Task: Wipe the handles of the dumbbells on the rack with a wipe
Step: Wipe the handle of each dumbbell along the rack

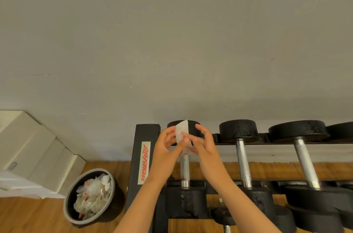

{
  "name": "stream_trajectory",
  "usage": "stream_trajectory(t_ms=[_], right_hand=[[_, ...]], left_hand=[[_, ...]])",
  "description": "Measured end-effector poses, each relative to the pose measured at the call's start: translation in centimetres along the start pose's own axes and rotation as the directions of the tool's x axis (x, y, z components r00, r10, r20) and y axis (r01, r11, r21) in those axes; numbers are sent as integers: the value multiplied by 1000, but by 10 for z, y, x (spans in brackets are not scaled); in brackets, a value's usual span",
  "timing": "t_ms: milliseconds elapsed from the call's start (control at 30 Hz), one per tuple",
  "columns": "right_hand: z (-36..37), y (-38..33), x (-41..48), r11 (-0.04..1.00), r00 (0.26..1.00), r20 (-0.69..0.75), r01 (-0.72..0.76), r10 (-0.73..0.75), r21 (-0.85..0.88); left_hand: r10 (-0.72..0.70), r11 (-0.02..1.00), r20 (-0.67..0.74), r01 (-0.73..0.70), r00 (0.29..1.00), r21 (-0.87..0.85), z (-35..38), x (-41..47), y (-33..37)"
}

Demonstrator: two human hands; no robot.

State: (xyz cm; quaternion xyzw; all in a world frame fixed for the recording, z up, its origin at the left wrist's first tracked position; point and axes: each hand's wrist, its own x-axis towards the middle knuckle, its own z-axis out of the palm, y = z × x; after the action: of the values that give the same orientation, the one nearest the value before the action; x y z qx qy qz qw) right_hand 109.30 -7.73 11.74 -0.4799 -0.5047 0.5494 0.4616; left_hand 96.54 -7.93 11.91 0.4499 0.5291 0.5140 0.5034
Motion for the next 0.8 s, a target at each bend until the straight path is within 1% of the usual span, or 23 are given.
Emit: stream_trajectory(t_ms=[67,100,167,233,267,333,367,400,533,667,733,800], right_hand=[[2,1,-3,999,998,63,-5,7,-41],[3,0,-4,999,998,57,5,-3,-49],[2,2,-3,998,998,-42,39,-41,-40],[-3,4,1,995,990,-125,53,-63,-84],[-5,6,3,990,991,-119,35,-52,-133],[-10,10,9,966,999,-43,-22,11,-259],[-11,12,11,954,999,-11,-37,35,-299],[-11,11,12,953,999,6,-39,43,-300],[-10,9,11,987,1000,11,-9,10,-161],[-9,12,15,999,1000,-26,15,-16,-35],[-9,12,18,1000,1000,4,8,-8,-7],[-8,13,21,1000,999,43,-9,9,-15]], left_hand=[[-46,999,-29,47,999,20,-1,4,-2],[-67,998,-40,68,997,14,-1,5,-3],[-161,984,-80,154,984,-93,-2,9,-5],[-251,954,-110,227,962,-197,-4,11,-5],[-272,949,-117,246,955,-197,-5,12,-5],[-289,950,-116,271,950,-153,-6,14,-7],[-289,954,-122,274,950,-125,-6,14,-9],[-282,958,-135,270,950,-98,-6,15,-10],[-241,970,-193,231,951,-73,-8,16,-14],[-217,976,-129,212,968,-56,-10,15,-15],[-195,980,-107,190,975,-54,-9,16,-12],[-152,988,-101,147,983,-51,-10,18,-10]])
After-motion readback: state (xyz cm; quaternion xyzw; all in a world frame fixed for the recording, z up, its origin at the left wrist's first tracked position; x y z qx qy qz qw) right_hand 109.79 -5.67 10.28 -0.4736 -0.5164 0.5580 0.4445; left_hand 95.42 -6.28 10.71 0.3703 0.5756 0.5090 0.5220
